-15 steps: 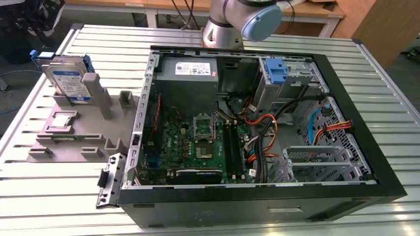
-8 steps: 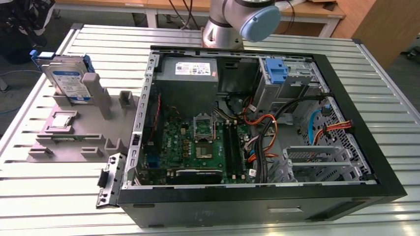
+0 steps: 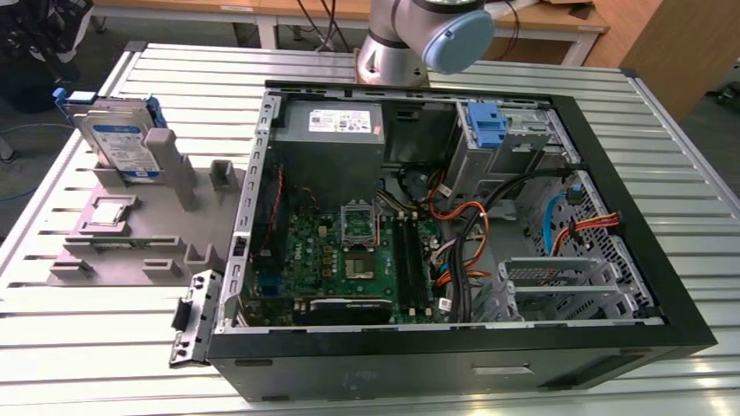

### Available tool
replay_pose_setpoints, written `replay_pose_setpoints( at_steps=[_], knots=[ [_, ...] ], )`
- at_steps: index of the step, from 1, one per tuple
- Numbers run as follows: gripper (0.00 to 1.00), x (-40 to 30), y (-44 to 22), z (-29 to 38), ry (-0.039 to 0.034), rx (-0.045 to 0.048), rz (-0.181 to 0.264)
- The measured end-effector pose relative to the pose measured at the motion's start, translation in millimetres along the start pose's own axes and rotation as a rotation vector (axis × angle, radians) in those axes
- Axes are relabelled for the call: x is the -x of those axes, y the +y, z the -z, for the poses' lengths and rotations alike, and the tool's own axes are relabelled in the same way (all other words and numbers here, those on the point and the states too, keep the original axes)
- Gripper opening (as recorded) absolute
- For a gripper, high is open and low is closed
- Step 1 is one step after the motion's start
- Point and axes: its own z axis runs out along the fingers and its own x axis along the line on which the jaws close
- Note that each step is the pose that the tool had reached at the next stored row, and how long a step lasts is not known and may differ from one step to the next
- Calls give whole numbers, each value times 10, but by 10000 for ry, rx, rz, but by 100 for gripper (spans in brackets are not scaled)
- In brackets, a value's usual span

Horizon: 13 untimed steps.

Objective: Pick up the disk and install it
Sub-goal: 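Reach for the disk, then pick up the disk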

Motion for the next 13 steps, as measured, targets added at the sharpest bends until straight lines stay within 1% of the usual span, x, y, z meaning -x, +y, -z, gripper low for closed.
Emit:
replay_pose_setpoints(
  at_steps=[2,13],
  knots=[
    [10,-29,-2,-5,0,1,1],
    [10,-35,-3,-6,0,0,1]
  ],
)
